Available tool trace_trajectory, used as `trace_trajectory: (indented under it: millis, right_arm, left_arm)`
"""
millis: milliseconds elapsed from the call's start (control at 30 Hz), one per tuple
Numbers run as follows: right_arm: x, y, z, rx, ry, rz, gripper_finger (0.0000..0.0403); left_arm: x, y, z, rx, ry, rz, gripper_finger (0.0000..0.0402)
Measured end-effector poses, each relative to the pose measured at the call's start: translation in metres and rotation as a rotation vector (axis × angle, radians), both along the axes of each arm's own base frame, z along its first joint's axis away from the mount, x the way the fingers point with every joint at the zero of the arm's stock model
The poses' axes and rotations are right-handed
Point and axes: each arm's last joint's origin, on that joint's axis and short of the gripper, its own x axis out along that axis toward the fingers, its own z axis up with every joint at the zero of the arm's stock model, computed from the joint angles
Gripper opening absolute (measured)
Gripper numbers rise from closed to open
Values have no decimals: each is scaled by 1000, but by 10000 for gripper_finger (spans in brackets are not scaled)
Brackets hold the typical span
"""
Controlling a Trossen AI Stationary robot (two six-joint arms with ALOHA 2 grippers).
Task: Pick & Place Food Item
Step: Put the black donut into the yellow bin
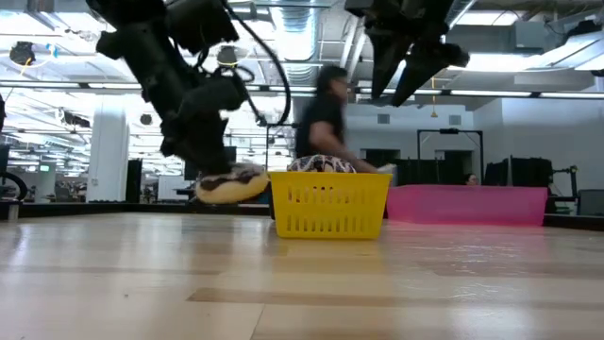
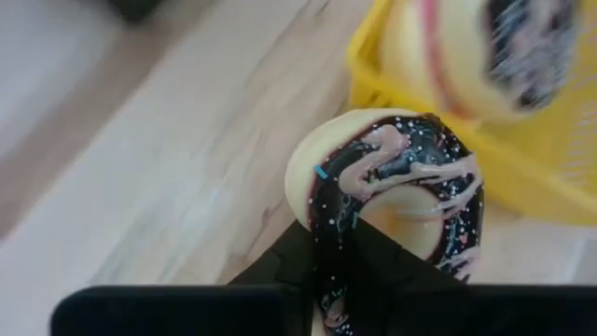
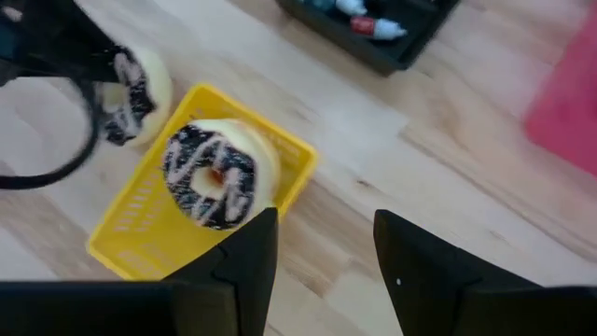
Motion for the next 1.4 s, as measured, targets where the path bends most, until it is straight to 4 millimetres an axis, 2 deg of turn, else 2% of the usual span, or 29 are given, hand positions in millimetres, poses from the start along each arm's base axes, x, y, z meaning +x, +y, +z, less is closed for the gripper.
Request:
trace_trajectory:
  millis: [133, 300, 467, 600, 700, 933, 1033, 1200, 1400]
  right_arm:
    - [-15, 0, 12, -34, -3, -41, 171]
    - [-40, 1, 33, -82, -52, -118, 171]
    - [-61, 5, 48, -126, -94, -169, 171]
    - [-70, 9, 49, -154, -78, -195, 171]
    - [-74, 11, 49, -161, -62, -193, 171]
    - [-76, 17, 43, -157, -53, -199, 171]
    - [-79, 20, 44, -154, -49, -200, 171]
    - [-87, 23, 47, -164, -47, -202, 171]
    - [-94, 28, 48, -177, -43, -192, 171]
  left_arm:
    - [1, -3, 15, 39, -87, -72, 45]
    - [2, -18, 38, 93, -229, -197, 52]
    - [4, -33, 46, 165, -312, -225, 48]
    - [14, -41, 47, 244, -301, -238, 48]
    - [32, -46, 52, 284, -303, -237, 48]
    - [77, -61, 43, 322, -199, -247, 46]
    - [86, -72, 40, 397, -118, -249, 43]
    - [91, -83, 38, 404, -113, -242, 43]
    - [89, -86, 30, 462, -84, -183, 44]
